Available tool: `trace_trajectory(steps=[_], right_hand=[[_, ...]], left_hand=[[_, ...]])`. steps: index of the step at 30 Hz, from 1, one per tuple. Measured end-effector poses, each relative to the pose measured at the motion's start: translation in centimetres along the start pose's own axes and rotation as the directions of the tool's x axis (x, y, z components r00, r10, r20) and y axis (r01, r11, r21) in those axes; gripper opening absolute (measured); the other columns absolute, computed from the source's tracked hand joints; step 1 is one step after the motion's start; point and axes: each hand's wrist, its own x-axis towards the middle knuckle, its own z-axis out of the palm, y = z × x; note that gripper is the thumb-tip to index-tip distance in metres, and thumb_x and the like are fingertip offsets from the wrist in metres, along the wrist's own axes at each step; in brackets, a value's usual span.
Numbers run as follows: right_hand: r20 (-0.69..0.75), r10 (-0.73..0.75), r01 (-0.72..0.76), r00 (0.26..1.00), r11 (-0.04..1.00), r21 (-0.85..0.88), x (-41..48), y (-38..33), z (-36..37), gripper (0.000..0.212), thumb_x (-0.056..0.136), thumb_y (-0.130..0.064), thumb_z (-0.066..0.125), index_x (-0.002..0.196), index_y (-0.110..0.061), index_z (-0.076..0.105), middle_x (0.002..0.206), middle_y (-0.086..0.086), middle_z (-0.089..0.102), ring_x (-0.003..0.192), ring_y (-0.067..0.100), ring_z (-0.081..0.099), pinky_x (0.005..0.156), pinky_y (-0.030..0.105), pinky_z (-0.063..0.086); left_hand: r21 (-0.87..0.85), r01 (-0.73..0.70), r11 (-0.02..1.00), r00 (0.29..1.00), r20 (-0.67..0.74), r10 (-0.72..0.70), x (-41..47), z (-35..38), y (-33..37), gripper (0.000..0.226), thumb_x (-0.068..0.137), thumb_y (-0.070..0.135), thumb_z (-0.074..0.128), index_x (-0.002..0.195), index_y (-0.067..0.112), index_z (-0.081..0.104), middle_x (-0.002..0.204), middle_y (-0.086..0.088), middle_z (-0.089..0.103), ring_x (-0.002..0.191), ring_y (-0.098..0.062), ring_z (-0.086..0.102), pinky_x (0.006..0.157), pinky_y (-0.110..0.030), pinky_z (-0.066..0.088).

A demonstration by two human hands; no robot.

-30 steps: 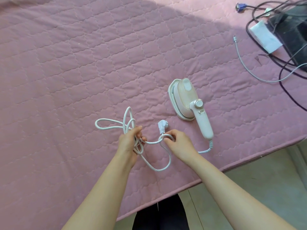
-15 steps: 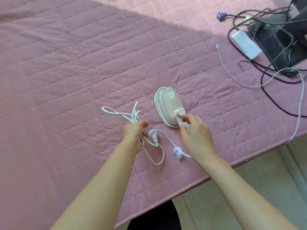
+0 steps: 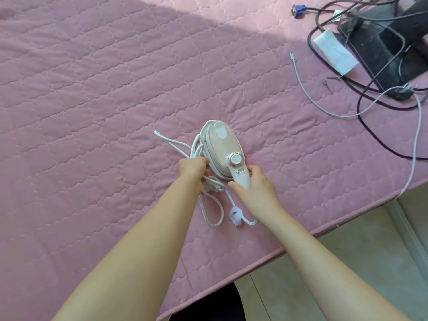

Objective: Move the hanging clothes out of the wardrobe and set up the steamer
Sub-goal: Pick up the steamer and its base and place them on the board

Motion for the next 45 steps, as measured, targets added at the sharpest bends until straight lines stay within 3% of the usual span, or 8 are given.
trace_trajectory(steps=[6,12,15,19,24,31,38,45], right_hand=[[0.020,0.097,-0.098,0.995,0.994,0.057,1.2,-0.3,0.0,0.041,0.083,-0.033,0.067,0.109,-0.012,0.042,0.100,0.005,0.055,0.084,0.023,0.045,0.067,0.030,0.033],[-0.013,0.108,-0.108,0.994,0.992,-0.060,2.4,0.4,-1.0,0.042,0.079,-0.040,0.068,0.103,-0.010,0.050,0.097,0.008,0.059,0.083,0.026,0.047,0.066,0.031,0.033],[-0.013,0.081,-0.082,0.997,0.994,-0.069,2.5,0.4,-1.6,0.032,0.080,-0.033,0.064,0.100,-0.010,0.055,0.091,0.007,0.061,0.084,0.028,0.049,0.063,0.032,0.033],[-0.015,0.029,-0.031,0.999,0.995,-0.097,1.9,0.1,-2.3,0.018,0.078,-0.025,0.058,0.087,-0.010,0.056,0.077,0.005,0.058,0.078,0.031,0.050,0.051,0.029,0.031],[-0.026,-0.006,0.003,1.000,0.991,-0.131,-0.4,-0.7,-3.4,0.018,0.076,-0.026,0.057,0.079,-0.010,0.051,0.067,0.001,0.051,0.071,0.030,0.049,0.048,0.026,0.028],[-0.045,-0.068,0.060,0.997,0.984,-0.169,-6.3,-3.3,-6.5,0.022,0.077,-0.030,0.060,0.082,-0.011,0.050,0.076,0.004,0.058,0.074,0.030,0.050,0.053,0.032,0.031],[-0.052,-0.177,0.163,0.983,0.964,-0.213,-13.0,-7.6,-9.9,0.021,0.075,-0.032,0.059,0.075,-0.018,0.045,0.072,0.002,0.063,0.071,0.026,0.052,0.050,0.026,0.029],[-0.025,-0.271,0.265,0.962,0.953,-0.149,-20.2,-11.4,-12.2,0.019,0.075,-0.035,0.060,0.079,-0.019,0.050,0.071,0.001,0.065,0.072,0.023,0.059,0.053,0.027,0.036]], left_hand=[[0.099,-0.020,0.995,0.999,0.034,0.017,0.7,0.2,0.0,0.013,0.081,-0.001,0.058,0.070,0.003,0.053,0.052,-0.010,0.046,0.041,-0.020,0.042,0.044,-0.023,0.039],[0.140,-0.066,0.988,0.996,0.070,0.057,0.1,0.3,0.0,0.023,0.080,0.005,0.064,0.062,0.002,0.051,0.045,-0.010,0.045,0.039,-0.022,0.043,0.046,-0.025,0.039],[0.106,-0.073,0.992,0.994,0.088,0.063,-0.5,-0.3,0.0,0.023,0.081,0.003,0.065,0.062,0.003,0.052,0.035,-0.005,0.040,0.028,-0.015,0.039,0.044,-0.024,0.040],[0.034,-0.072,0.997,0.992,0.111,0.068,-1.5,-1.1,0.1,0.017,0.081,-0.001,0.064,0.071,0.002,0.051,0.052,-0.006,0.038,0.030,-0.014,0.030,0.043,-0.025,0.037],[0.026,-0.073,0.997,0.994,0.080,0.071,-3.5,-3.1,-0.5,0.018,0.085,0.001,0.063,0.073,0.005,0.050,0.057,-0.005,0.038,0.034,-0.011,0.028,0.047,-0.027,0.039],[-0.050,-0.053,0.997,0.999,-0.013,0.053,-8.6,-7.5,-1.0,0.014,0.084,0.001,0.065,0.077,0.002,0.053,0.058,-0.005,0.039,0.033,-0.013,0.032,0.050,-0.030,0.043],[-0.195,-0.080,0.978,0.994,-0.094,0.062,-16.4,-12.2,-0.8,0.011,0.081,0.005,0.067,0.085,0.001,0.058,0.039,0.000,0.037,0.028,-0.012,0.034,0.062,-0.036,0.038],[-0.319,-0.201,0.926,0.964,-0.230,0.130,-25.1,-17.5,-1.2,0.010,0.082,0.008,0.068,0.087,0.003,0.061,0.041,0.001,0.037,0.037,-0.014,0.033,0.054,-0.032,0.044]])
